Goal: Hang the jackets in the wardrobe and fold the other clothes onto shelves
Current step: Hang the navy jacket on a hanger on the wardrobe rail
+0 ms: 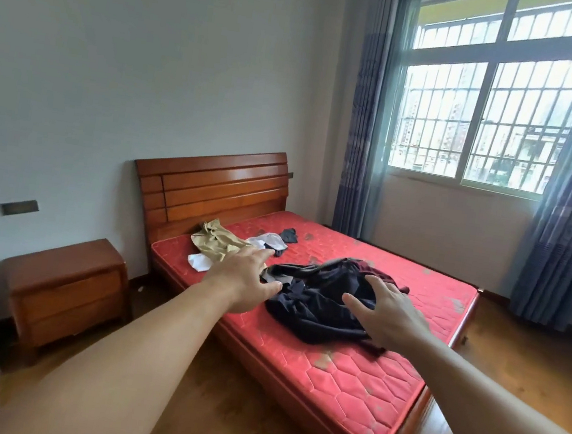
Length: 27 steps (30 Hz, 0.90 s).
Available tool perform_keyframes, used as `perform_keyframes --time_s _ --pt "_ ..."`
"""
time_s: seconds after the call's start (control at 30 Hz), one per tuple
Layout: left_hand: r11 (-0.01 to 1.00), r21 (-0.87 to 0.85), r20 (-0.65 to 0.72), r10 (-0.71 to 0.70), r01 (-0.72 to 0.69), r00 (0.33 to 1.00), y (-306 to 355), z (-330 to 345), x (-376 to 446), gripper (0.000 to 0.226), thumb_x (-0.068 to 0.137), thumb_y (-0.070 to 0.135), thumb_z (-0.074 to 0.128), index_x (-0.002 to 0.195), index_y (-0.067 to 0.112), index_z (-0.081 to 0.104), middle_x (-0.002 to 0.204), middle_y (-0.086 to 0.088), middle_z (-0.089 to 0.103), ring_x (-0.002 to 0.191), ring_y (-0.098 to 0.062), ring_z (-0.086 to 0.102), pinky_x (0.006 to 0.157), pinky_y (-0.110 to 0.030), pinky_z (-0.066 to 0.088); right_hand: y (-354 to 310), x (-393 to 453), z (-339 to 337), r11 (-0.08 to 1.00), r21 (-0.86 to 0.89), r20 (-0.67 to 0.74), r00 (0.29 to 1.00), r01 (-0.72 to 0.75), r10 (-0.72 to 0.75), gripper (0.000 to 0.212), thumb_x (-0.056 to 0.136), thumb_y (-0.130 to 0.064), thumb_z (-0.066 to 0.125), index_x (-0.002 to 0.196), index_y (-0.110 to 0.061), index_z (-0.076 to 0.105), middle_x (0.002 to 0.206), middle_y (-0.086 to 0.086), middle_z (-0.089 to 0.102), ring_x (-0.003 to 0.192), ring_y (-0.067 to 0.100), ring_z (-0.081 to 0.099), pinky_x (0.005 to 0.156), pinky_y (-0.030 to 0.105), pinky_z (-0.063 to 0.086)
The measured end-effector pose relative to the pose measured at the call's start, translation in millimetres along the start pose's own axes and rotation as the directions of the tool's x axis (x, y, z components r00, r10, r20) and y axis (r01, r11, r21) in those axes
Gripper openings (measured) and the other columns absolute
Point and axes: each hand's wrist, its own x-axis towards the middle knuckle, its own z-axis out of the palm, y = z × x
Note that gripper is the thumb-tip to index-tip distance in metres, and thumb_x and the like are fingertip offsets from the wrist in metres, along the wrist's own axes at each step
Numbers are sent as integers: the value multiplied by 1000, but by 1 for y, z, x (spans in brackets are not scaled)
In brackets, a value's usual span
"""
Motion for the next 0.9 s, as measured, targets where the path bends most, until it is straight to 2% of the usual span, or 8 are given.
perform_keyframes --time_s 0.27,0.47,0.63,0.77,0.9 --pt "999 43 13 -17 17 1000 -22 25 117 72 91 53 53 153 30 25 160 0 22 147 -23 19 115 -43 24 7 117 25 1000 -15 28 1000 -4 4 80 83 -76 37 147 -27 31 151 0 38 136 26 38 106 49 37" --pt "1000 20 40 -3 3 999 -66 53 225 72 91 55 53 153 30 25 160 -1 22 147 -21 18 118 -40 24 6 218 63 999 -26 50 998 -33 34 82 81 -78 37 147 -30 30 149 -1 40 135 26 40 105 49 37" --pt "1000 12 84 0 -1 996 -110 67 323 77 87 61 52 152 33 24 160 0 24 146 -23 21 117 -45 26 -2 301 92 992 -76 68 992 -102 107 84 78 -80 36 147 -32 31 146 0 43 134 25 41 104 48 39" --pt "1000 -14 95 29 -28 995 -128 72 386 74 90 55 53 153 29 26 160 0 24 147 -22 20 118 -39 21 -13 358 102 989 -92 73 990 -113 119 83 80 -78 37 148 -30 29 148 2 41 134 27 41 104 48 39" --pt "999 -13 110 53 -52 993 -138 82 441 73 91 54 53 153 28 24 161 3 20 147 -22 20 117 -39 21 -20 410 115 991 -71 65 991 -110 114 86 79 -79 37 149 -31 27 152 1 36 135 27 40 105 49 38"
